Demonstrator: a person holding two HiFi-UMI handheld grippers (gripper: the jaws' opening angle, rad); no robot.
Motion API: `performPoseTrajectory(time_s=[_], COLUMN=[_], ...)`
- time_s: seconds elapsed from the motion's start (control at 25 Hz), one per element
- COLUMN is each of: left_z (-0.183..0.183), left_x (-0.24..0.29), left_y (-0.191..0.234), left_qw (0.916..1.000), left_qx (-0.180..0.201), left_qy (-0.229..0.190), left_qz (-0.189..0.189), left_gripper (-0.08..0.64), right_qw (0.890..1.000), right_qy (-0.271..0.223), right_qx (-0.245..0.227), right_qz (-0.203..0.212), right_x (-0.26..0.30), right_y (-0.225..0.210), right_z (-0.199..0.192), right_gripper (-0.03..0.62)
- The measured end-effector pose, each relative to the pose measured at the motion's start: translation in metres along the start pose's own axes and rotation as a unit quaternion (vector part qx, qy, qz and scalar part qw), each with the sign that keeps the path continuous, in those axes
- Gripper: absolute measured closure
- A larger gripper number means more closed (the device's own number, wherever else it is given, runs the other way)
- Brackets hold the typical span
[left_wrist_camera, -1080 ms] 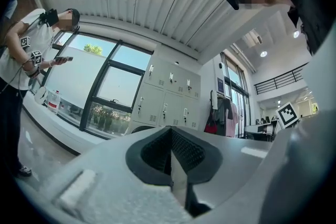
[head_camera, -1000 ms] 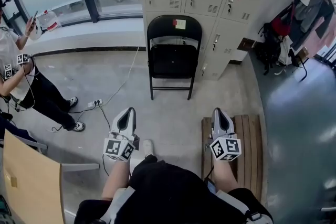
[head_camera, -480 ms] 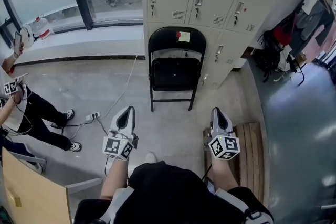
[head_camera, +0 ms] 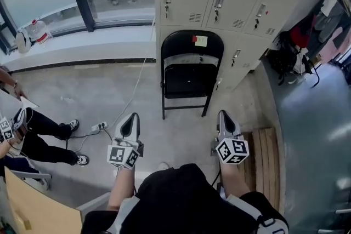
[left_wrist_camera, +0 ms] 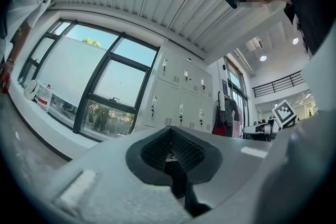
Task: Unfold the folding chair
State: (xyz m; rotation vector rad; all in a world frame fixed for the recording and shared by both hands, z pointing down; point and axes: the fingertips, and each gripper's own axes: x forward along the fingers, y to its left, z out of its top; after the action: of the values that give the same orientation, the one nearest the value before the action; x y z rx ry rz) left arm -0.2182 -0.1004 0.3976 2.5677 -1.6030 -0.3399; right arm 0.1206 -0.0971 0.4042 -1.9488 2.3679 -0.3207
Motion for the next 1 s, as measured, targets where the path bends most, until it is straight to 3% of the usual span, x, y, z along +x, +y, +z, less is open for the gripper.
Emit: performPoseTrajectory(time_s=[0.36, 0.68, 1.0], left_z=[-0.011, -0.010, -0.014], left_x=[0.033, 0.110, 0.207], left_y=[0.019, 0.028, 0.032], left_qw=[0.9999, 0.9996, 0.9993], left_qx=[-0.006, 0.026, 0.038], left_qy=[0.010, 0.003, 0.000], left_qz=[0.008, 0.009, -0.001], left_gripper=[0.558, 0.558, 0.558], right_qw=[1.000, 0.999, 0.999], right_qy=[0.009, -0.011, -0.021], right_qx=[-0.005, 0.004, 0.019], right_qz=[-0.003, 0.034, 0.038], right_x=[0.048, 0.141, 0.222], right_y=[-0.008, -0.029, -0.085], right_z=[0.000, 0.022, 0.043], right_gripper=[0.586, 0.586, 0.586])
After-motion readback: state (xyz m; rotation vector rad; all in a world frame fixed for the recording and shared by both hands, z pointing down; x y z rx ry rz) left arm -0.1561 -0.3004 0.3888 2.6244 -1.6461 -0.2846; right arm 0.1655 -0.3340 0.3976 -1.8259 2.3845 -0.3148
